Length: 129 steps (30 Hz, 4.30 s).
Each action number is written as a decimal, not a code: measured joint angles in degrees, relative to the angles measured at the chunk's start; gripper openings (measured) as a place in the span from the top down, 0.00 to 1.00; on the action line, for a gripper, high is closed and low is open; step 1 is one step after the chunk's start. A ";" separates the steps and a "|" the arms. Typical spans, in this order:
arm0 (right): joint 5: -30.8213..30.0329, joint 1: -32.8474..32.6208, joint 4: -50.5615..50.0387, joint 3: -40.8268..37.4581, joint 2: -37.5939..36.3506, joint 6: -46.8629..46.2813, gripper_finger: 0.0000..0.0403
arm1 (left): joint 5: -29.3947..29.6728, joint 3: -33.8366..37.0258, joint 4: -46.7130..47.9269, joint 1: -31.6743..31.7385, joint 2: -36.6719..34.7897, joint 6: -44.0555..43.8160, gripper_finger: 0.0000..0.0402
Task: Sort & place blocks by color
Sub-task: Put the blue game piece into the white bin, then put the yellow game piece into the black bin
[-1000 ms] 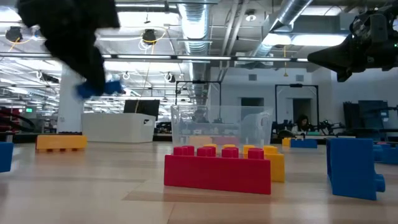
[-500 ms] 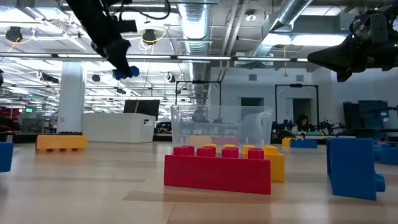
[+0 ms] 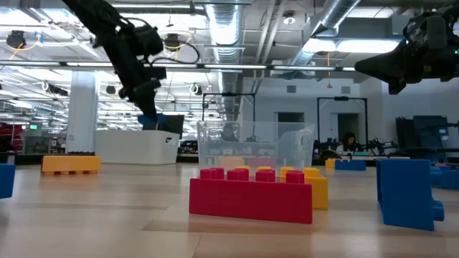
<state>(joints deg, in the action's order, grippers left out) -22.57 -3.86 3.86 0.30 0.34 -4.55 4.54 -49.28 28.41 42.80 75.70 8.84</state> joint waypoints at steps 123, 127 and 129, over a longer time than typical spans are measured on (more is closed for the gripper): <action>14.91 53.11 -26.12 46.18 90.90 -13.20 0.34 | -19.30 25.14 -84.31 -18.97 -9.95 -14.05 0.59; 15.02 53.18 -26.16 46.18 92.82 -13.49 0.34 | -19.28 25.14 -83.88 -18.97 -9.95 -14.12 0.59; 15.26 52.99 -26.37 46.18 93.46 -13.47 0.34 | -19.28 25.14 -83.56 -18.97 -9.95 -14.12 0.59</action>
<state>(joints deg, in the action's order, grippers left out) -7.31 49.14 -22.51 46.48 93.80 -18.02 -14.74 -24.14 -55.16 23.83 65.76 -5.28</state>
